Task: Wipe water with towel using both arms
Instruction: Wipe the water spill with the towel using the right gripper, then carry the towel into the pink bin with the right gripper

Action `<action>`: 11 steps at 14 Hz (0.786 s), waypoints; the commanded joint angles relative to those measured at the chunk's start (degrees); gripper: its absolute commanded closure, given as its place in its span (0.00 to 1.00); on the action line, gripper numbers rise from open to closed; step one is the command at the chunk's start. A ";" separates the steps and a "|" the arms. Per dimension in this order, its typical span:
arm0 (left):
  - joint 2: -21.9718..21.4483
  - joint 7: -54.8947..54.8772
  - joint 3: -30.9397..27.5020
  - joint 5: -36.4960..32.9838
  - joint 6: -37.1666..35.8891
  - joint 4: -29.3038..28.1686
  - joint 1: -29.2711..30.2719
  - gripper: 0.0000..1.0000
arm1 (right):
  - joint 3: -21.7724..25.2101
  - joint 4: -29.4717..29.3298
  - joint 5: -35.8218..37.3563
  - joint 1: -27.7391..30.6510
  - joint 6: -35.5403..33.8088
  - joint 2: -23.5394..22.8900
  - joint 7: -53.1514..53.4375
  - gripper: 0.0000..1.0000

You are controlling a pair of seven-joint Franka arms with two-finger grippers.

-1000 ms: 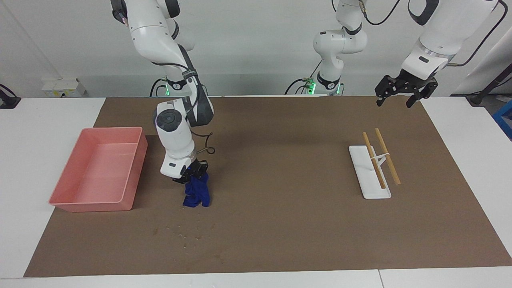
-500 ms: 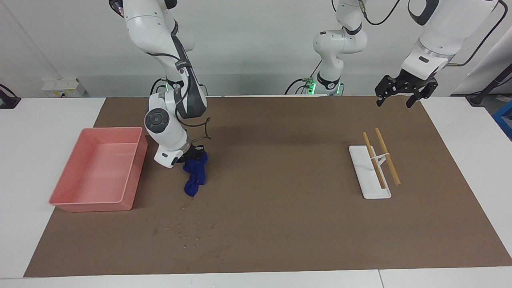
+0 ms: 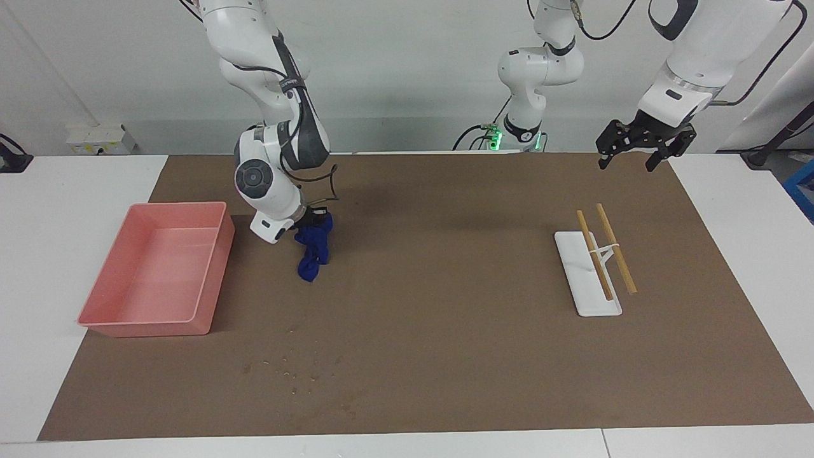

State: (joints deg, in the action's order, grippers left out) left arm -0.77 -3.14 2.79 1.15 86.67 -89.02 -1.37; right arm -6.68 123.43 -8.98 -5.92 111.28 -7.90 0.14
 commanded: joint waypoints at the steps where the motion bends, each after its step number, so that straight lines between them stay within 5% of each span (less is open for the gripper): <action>1: -1.34 -0.29 0.11 -0.62 -0.53 -1.33 0.14 0.00 | -0.17 1.20 -1.39 0.39 -2.03 4.30 0.04 1.00; 11: -1.34 -0.29 0.11 -0.53 -0.53 -1.33 0.14 0.00 | 0.53 -14.16 11.34 5.56 -17.83 9.83 -10.40 1.00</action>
State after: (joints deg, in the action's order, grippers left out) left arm -0.77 -3.14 2.79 1.15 86.66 -89.02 -1.37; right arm -5.89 112.81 0.22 -2.81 97.27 0.88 -6.07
